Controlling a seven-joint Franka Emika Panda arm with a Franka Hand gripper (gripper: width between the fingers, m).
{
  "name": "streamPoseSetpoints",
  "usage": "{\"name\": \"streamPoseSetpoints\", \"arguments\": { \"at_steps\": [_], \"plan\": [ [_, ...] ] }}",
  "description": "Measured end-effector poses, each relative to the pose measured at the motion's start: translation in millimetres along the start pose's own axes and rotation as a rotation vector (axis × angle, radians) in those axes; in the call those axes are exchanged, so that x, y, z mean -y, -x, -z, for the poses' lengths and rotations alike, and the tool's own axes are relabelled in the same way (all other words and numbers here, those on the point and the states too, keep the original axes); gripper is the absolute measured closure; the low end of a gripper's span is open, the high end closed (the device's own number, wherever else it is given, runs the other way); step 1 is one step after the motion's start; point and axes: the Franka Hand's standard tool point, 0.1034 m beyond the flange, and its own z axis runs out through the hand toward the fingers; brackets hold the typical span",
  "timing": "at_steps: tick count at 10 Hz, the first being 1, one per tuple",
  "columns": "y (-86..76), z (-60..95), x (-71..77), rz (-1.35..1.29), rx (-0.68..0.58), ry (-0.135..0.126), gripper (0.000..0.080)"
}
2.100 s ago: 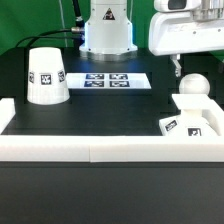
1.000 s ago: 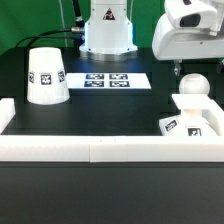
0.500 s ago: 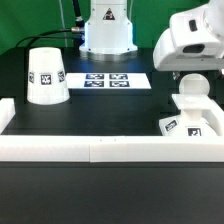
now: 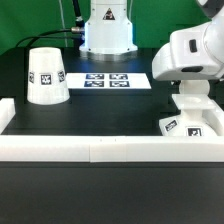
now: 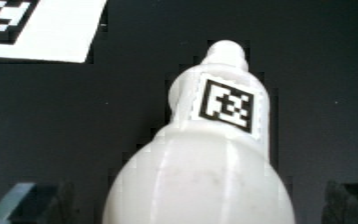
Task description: Assemble lamp
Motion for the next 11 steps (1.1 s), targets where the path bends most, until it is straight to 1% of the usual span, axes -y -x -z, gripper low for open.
{"name": "streamPoseSetpoints", "arguments": {
  "at_steps": [2,5,10,11],
  "plan": [
    [-2.1,-3.2,-0.1,-0.002,-0.003,-0.001,0.0101],
    [-3.5,-15.2,-2.5,-0.009,0.002,0.0,0.0101],
    [-5.0,-27.7,-4.3,-0.033,0.014,0.003,0.0101],
    [-4.9,-27.7,-4.1,-0.033,0.013,0.003,0.0202]
  ]
}}
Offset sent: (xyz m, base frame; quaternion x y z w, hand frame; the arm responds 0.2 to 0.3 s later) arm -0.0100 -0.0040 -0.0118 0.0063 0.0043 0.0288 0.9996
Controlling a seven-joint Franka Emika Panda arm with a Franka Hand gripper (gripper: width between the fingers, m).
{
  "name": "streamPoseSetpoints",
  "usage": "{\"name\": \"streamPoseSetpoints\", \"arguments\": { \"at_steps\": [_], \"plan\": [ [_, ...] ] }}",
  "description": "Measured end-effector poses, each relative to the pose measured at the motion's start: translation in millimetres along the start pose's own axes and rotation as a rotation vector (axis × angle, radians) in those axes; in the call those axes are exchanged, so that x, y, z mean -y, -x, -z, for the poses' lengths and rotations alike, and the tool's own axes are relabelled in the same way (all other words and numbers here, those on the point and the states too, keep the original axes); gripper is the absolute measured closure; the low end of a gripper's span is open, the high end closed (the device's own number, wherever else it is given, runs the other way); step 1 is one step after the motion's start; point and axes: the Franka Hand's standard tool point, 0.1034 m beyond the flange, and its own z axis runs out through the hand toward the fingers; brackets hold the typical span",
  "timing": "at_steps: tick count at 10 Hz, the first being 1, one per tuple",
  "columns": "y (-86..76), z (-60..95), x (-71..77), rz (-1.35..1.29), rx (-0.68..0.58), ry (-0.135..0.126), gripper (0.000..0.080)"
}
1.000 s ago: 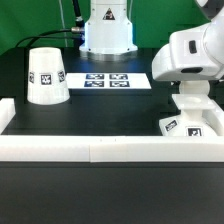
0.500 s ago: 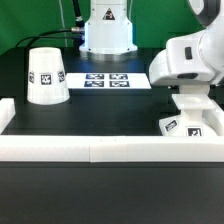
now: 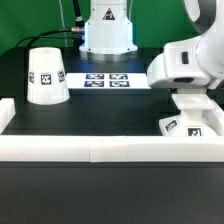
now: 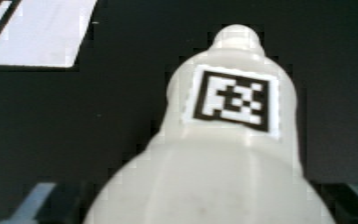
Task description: Assemble lamp
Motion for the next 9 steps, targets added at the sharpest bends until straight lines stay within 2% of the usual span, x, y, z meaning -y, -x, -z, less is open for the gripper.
{"name": "streamPoseSetpoints", "arguments": {
  "at_steps": [1,6,9],
  "plan": [
    [-0.1,0.1,-0.2,0.0,0.0,0.0,0.0225],
    [0.0,1.6,-2.0,0.014,0.0,-0.002,0.0225],
    [15.6,33.7,-23.0,0.13,-0.019,-0.031,0.0223]
  ]
}}
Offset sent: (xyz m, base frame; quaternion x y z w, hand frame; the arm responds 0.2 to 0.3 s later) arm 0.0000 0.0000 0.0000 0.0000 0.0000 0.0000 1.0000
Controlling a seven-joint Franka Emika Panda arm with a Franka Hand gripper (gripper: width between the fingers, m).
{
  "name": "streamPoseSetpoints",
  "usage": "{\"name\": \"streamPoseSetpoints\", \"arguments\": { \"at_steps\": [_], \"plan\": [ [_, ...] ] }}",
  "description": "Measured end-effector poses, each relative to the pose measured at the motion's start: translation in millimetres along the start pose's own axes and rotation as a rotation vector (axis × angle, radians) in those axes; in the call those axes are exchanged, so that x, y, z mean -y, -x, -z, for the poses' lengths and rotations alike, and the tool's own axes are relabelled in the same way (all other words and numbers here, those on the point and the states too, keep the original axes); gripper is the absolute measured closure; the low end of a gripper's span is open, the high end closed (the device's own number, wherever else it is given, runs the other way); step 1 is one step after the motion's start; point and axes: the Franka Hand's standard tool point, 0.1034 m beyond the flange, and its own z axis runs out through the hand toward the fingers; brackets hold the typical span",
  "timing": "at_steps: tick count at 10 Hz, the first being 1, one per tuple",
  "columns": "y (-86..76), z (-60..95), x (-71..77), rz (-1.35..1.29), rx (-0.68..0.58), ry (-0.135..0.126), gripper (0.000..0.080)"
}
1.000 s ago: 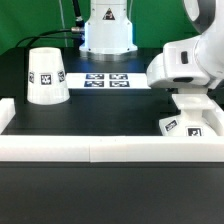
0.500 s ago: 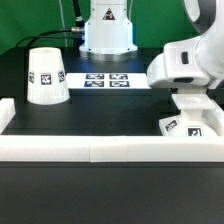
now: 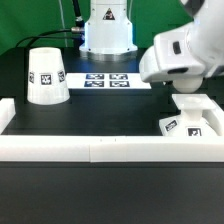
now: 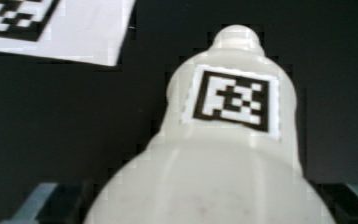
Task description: Assemble lamp
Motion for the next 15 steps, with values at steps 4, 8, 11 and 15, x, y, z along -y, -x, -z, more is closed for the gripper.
{"name": "streamPoseSetpoints", "arguments": {
  "at_steps": [4,8,11,15],
  "plan": [
    [12.4,45.3,-14.0,0.055,-0.038,-0.021,0.0223],
    [-2.2,51.8,-18.2,0.068,-0.282,-0.005,0.0223],
    [0.0,65.7,-33.5,0.117,-0.54,0.032,0.0223],
    [5.5,85.0,-55.7,0.139,-0.835,0.091,0.0223]
  ]
}}
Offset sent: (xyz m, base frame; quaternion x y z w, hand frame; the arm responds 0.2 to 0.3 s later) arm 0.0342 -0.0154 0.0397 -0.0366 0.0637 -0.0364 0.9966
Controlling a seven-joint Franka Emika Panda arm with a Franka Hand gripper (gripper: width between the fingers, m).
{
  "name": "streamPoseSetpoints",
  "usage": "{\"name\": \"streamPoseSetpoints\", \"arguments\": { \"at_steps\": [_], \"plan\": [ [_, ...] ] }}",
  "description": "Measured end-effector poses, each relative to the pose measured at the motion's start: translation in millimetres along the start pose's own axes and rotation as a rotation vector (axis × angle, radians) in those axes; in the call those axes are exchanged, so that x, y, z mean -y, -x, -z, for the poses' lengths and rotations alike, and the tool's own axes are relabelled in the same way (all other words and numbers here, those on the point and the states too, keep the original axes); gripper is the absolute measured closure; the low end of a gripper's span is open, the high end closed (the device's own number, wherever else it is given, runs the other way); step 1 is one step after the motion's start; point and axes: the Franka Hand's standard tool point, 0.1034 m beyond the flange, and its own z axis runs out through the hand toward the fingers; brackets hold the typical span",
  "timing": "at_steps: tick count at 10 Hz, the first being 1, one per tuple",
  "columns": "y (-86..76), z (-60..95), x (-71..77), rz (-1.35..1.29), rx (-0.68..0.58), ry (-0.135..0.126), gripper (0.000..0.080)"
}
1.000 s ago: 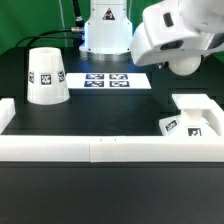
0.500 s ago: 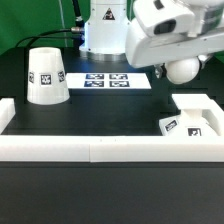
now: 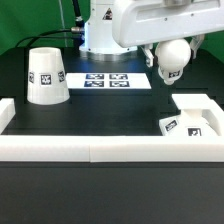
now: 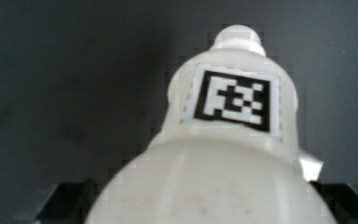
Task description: Assemble lamp
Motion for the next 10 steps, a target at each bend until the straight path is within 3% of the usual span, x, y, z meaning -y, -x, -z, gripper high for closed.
{"name": "streamPoseSetpoints", "arguments": {
  "at_steps": [2,5,7,9,10],
  "plan": [
    [1.9,16.5,-8.5,0.007,-0.102,0.031,0.0223],
    [-10.5,42.1,-9.9,0.052,-0.282,0.086,0.0223],
    [-7.8,38.3,-19.4,0.059,-0.384,0.124,0.0223],
    [-8.5,35.2,-17.8,0.066,-0.382,0.124,0.0223],
    [-16.5,28.5,-11.4,0.106,-0.402,0.134,0.0223]
  ]
}}
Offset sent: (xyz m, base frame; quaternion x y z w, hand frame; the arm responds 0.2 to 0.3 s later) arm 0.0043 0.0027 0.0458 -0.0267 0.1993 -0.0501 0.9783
